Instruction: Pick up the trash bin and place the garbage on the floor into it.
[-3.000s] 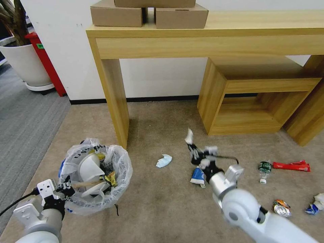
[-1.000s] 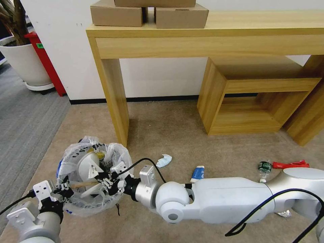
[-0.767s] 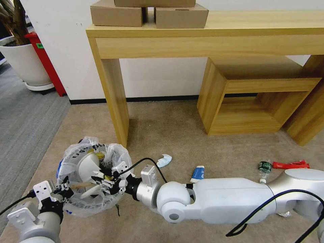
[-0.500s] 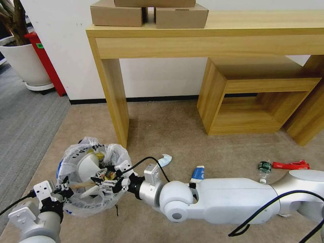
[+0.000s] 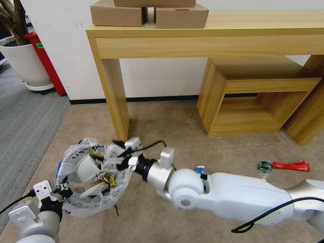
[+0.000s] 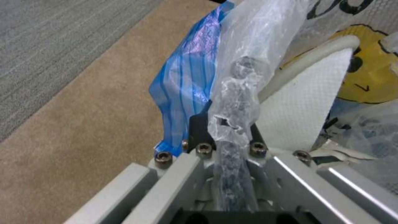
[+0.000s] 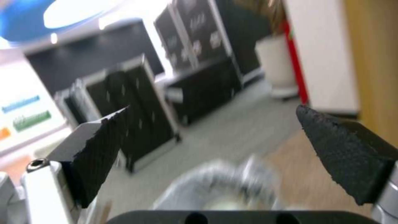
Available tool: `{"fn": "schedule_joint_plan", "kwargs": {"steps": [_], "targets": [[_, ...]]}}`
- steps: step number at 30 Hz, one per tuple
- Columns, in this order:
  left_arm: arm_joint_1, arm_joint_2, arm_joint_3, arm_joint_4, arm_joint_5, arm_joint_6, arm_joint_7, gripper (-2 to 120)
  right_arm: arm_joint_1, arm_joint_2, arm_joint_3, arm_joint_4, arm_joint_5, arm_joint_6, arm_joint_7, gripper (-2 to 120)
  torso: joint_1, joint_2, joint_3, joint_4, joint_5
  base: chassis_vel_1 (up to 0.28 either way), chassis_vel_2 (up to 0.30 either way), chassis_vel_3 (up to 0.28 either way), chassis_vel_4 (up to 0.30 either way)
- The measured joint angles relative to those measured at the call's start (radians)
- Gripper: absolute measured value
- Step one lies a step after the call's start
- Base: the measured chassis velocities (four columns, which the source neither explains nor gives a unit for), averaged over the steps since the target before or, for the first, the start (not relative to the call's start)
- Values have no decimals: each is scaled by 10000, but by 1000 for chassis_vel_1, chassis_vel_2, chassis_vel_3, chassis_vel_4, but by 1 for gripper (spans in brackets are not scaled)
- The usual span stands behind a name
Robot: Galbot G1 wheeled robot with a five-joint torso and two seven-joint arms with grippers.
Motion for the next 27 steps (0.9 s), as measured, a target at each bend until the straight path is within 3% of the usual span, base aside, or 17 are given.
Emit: {"fn": "schedule_joint_plan", "kwargs": {"steps": [2, 3, 6, 7, 10, 11, 13, 15, 16, 17, 18, 22, 27], "targets": [[-10, 40, -5, 20, -1, 0, 2, 0, -720, -233, 1101, 46, -167, 243, -348, 100, 0, -1, 1, 0, 1, 0, 0, 0, 0], [-10, 40, -5, 20, -1, 0, 2, 0, -720, -233, 1101, 46, -167, 243, -348, 100, 0, -1, 1, 0, 1, 0, 0, 0, 0], [-47, 77, -7, 19, -3, 9, 4, 0, -1808, -554, 2817, 78, -563, 557, -815, 100, 0, 0, 0, -1, 2, 0, 0, 0, 0], [-47, 77, -7, 19, -3, 9, 4, 0, -1808, -554, 2817, 78, -563, 557, -815, 100, 0, 0, 0, -1, 2, 0, 0, 0, 0], [-90, 124, -37, 7, 1, 14, 5, 0, -3056, -802, 4980, 362, -1123, 436, -846, 100, 0, 0, 0, -1, 2, 0, 0, 0, 0], [-90, 124, -37, 7, 1, 14, 5, 0, -3056, -802, 4980, 362, -1123, 436, -846, 100, 0, 0, 0, -1, 2, 0, 0, 0, 0], [-117, 173, -59, -1, 61, 15, 38, 0, -4144, -940, 6707, 611, -1509, 340, -847, 100, 0, 0, 1, 1, 1, 0, 0, 0, 0], [-124, 175, -60, -2, 74, 15, 42, 0, -4352, -953, 6996, 644, -1573, 334, -847, 100, 0, 0, 0, 2, 1, 0, 0, 0, 0], [-157, 193, -64, 2, 143, 2, 65, 0, -5331, -1008, 8195, 750, -1920, 289, -871, 100, 0, 0, 0, -6, 4, 0, 0, 0, 0], [-186, 198, -47, 16, 186, -26, 98, 0, -6032, -1004, 9009, 807, -2294, 298, -970, 100, -1, 0, -1, 1, 3, 0, 0, 0, 0], [-186, 198, -47, 16, 186, -26, 98, 0, -6032, -1004, 9009, 807, -2294, 298, -970, 100, -1, 0, -1, 1, 3, 0, 0, 0, 0], [-253, 242, 62, 62, 241, -70, 151, 0, -7986, -682, 10816, 892, -3573, 568, -1195, 100, -1, 0, 0, -1, -2, 0, 0, 0, 0], [-289, 298, 102, 66, 212, -74, 167, 0, -9013, -251, 11396, 753, -4480, 809, -1357, 100, -1, 0, 0, 0, 1, 0, 0, 0, 0]]}}
